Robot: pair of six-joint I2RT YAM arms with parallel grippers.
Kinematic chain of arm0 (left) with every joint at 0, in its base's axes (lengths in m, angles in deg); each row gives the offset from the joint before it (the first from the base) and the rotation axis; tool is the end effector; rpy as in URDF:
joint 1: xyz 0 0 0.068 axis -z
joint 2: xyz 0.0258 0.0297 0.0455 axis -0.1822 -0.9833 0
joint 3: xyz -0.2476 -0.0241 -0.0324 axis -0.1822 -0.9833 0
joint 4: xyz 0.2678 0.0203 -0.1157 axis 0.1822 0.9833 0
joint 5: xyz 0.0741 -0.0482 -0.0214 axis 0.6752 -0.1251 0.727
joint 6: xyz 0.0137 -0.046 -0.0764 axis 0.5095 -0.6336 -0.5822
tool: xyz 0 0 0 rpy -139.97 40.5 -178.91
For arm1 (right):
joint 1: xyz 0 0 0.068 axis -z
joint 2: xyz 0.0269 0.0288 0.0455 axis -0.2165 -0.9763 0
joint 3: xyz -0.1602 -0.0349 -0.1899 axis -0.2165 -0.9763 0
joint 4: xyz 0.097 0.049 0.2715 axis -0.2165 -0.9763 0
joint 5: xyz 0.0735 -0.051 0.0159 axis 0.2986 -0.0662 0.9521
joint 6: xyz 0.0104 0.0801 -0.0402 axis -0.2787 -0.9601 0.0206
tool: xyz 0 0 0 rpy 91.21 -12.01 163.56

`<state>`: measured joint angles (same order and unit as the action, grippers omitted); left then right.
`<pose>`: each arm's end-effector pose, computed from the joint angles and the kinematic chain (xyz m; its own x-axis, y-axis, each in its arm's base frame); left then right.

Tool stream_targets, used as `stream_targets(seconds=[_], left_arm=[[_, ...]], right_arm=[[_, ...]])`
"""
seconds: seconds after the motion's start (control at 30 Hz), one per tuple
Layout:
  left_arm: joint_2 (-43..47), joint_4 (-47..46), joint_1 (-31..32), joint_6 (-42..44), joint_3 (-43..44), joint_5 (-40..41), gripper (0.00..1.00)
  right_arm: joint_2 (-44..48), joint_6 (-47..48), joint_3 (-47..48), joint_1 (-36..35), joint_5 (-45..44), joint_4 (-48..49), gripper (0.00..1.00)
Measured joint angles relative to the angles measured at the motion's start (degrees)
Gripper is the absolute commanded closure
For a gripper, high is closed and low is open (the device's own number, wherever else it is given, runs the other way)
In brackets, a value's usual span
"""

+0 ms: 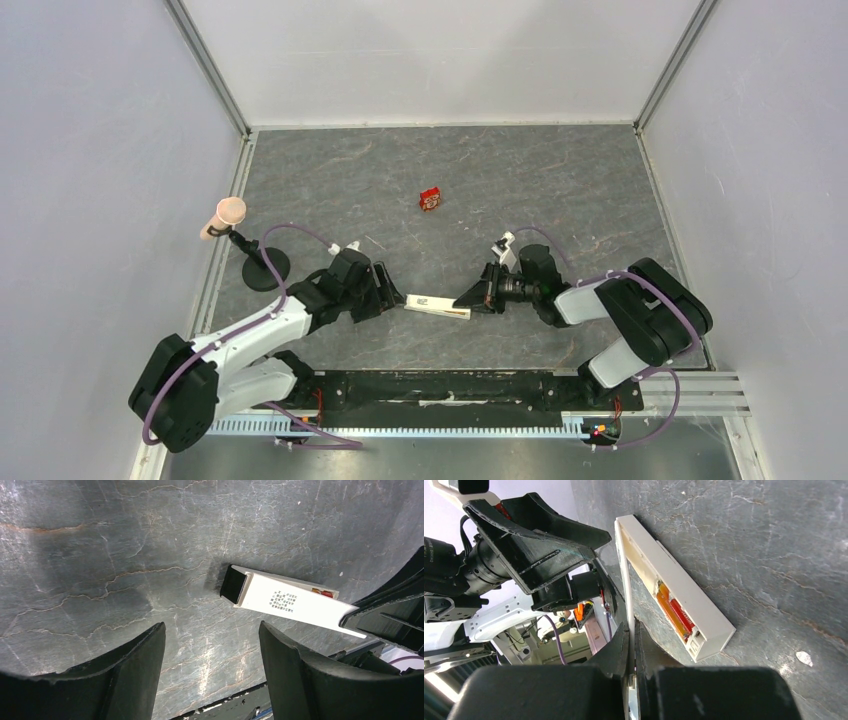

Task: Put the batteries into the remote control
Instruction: Load the battery cover into the remote control.

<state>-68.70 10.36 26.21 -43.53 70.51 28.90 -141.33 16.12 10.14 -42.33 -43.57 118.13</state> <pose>0.2069 -0.1598 0.0954 -0.8758 -0.3535 -0.3287 -0.1425 0.8399 -0.5237 0.2166 0.1872 0.0443 -0.9732 0.2299 0.0022 0.0888 0.3673 0.9258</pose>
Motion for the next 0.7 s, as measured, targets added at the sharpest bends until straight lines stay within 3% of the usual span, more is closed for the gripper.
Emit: stream_targets(seconds=[0.3,0.7], left_arm=[[-0.2,-0.2,-0.4,0.0,0.0,0.0,0.26],[-6.6,-4.0,-0.6,2.4,2.6,-1.9,0.27]], right_arm=[[0.0,0.5,-0.9,0.1,-1.1,-0.4,1.00],[0.5,11.6,6.2,0.1,-3.3,-17.4,1.00]])
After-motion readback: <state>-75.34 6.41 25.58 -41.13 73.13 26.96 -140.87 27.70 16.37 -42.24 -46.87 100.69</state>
